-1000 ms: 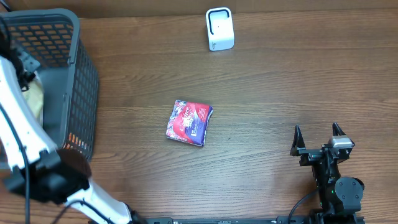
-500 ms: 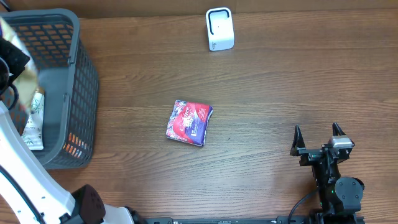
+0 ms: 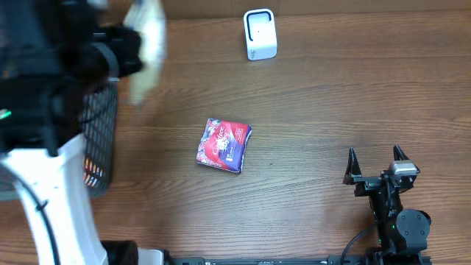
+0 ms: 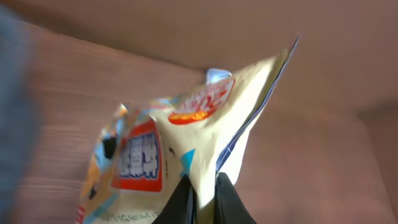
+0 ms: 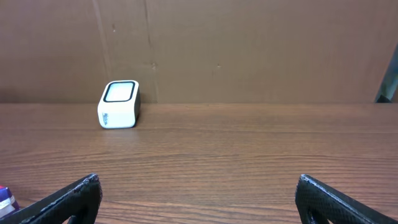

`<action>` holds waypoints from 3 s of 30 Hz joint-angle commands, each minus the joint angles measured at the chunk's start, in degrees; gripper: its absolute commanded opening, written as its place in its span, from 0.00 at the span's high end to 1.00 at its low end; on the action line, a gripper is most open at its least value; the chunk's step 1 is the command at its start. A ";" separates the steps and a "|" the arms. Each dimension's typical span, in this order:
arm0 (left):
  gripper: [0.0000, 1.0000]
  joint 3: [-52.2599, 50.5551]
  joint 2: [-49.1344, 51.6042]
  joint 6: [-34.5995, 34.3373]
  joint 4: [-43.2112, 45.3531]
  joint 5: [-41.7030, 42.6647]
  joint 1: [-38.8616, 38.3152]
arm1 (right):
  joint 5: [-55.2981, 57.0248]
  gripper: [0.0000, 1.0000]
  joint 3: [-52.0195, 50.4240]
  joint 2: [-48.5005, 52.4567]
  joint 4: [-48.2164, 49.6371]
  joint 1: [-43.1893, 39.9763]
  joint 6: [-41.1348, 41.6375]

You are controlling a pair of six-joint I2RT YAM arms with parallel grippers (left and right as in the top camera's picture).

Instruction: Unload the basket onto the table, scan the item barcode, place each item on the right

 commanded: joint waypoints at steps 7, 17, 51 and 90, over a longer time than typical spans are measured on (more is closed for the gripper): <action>0.96 0.28 16.00 0.63 -0.37 -0.42 -17.73 | 0.11 0.00 -0.61 -0.57 0.42 0.31 -0.26; 0.96 0.28 32.44 0.70 -0.35 -1.60 -23.80 | 0.13 0.00 -0.61 -0.57 0.42 0.31 -0.24; 0.00 4.26 -4.02 1.81 -8.98 -12.48 23.93 | 0.13 0.00 -0.61 -0.57 0.42 0.31 -0.26; 0.00 -12.07 21.84 -0.72 -13.99 -15.34 41.57 | 0.11 0.00 -0.61 -0.57 0.42 0.31 -0.26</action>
